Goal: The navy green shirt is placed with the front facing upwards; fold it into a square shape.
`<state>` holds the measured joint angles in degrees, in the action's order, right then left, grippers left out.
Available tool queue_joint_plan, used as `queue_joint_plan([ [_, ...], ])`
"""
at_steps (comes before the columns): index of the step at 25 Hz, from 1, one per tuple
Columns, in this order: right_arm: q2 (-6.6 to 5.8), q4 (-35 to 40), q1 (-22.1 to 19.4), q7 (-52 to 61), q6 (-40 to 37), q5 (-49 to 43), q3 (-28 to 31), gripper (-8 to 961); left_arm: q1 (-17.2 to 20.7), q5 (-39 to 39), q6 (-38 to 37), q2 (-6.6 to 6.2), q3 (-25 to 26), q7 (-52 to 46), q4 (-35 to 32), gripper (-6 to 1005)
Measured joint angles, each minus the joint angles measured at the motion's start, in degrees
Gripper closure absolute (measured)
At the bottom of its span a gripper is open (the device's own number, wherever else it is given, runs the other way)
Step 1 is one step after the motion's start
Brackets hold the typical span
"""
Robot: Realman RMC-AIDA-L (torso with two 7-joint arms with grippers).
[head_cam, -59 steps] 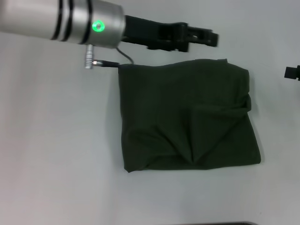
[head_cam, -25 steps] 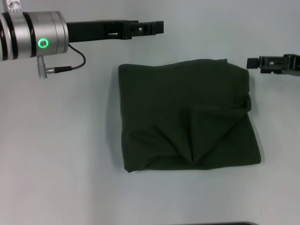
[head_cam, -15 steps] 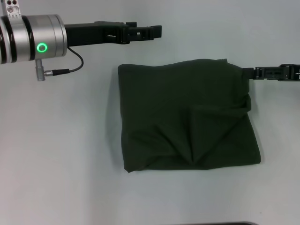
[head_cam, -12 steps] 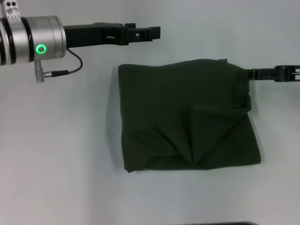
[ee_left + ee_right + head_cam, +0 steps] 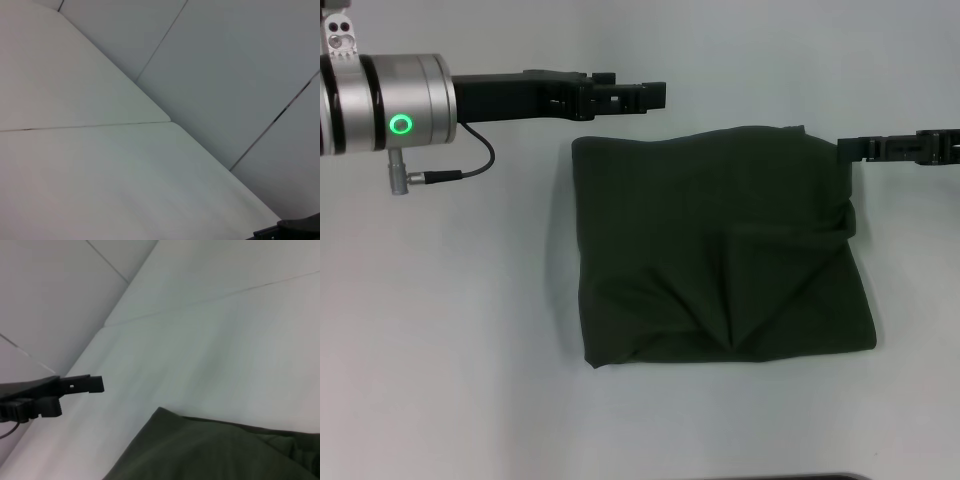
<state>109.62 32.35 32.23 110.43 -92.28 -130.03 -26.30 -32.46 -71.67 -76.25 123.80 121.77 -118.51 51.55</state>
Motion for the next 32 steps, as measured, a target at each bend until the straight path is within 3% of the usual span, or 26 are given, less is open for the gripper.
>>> queue_joint_plan([
  [3, 0.36, 0.30, 0.63, -0.05, -0.72, -0.07, -0.56, 166, 0.07, -0.05, 0.12, -0.01, 0.07, 0.04, -0.05, 65],
  [10, 2.50, 0.04, 2.41, -0.64, -0.04, 0.18, -1.07, 220, 0.07, 0.08, 1.16, -0.17, 0.13, 0.13, 0.04, 65],
  [20, 5.43, -0.51, 5.26, -0.66, 2.62, 0.22, -5.17, 456, -0.08, 0.23, 1.84, -0.18, 0.14, 0.51, 0.00, 65],
  [26, 6.39, -0.54, 6.26, -0.63, 2.78, 0.14, -7.59, 665, 0.14, 0.04, 1.87, -0.18, 0.16, 0.76, -0.27, 65],
  [31, 6.94, -1.39, 6.34, -0.23, 3.92, 0.01, -10.73, 898, 0.14, 0.05, 1.91, -0.21, 0.22, 0.83, -0.42, 65],
  [32, 6.97, -1.80, 6.34, -0.22, 4.11, 0.01, -11.29, 899, 0.14, 0.10, 1.96, -0.21, 0.23, 0.83, -0.45, 65],
])
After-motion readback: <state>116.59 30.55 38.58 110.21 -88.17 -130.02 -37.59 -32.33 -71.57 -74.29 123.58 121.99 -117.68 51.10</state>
